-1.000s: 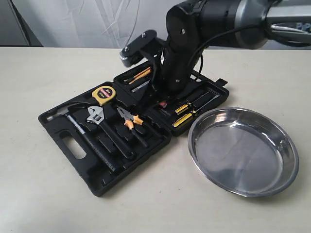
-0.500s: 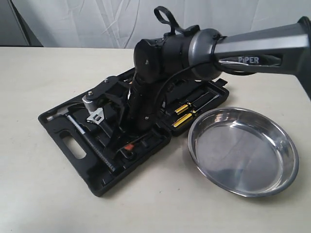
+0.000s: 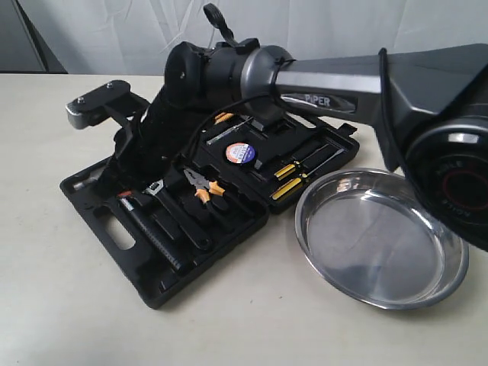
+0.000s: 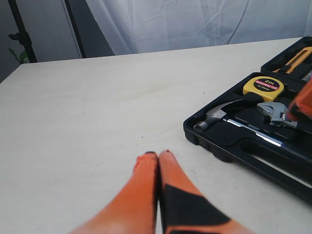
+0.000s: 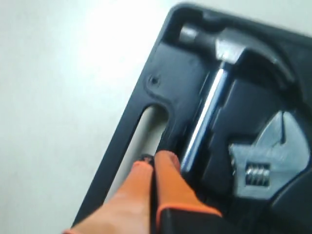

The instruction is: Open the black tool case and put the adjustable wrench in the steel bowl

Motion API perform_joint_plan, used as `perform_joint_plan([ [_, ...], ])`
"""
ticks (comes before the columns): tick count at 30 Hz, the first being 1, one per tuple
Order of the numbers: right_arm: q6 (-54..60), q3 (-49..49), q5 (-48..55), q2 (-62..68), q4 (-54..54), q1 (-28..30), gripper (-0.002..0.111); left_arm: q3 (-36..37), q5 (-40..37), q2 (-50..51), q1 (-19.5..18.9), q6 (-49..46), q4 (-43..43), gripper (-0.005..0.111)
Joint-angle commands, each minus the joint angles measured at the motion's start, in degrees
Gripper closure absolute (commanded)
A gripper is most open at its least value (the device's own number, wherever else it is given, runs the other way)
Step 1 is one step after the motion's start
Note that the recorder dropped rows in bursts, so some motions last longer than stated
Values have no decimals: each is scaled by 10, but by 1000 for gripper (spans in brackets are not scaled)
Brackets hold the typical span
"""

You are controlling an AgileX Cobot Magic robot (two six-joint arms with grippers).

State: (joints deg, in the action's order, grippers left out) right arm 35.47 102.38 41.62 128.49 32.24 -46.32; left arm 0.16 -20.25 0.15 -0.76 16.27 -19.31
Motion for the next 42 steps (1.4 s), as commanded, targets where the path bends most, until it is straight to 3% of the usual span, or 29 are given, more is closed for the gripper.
perform_joint_plan([
  [1,2,36,-98,21,8,0,108,-2,3,-1,-2,1,2,107],
  [7,-12,37,-253,22,7,1,108,-2,3,-1,-2,1,2,107],
  [13,-12,37,-336,22,0,2,108,-2,3,-1,-2,1,2,107],
  [28,-22,37,-374,21,10,47,109,-2,3,-1,-2,1,2,107],
  [34,-29,37,-290,17,-11,69,109,-2,3,-1,-2,1,2,107],
  [39,-36,62,-61,13,-150,69,109,-2,3,-1,-2,1,2,107],
  [42,-133,91,41,13,-253,65,109,-2,3,-1,-2,1,2,107],
])
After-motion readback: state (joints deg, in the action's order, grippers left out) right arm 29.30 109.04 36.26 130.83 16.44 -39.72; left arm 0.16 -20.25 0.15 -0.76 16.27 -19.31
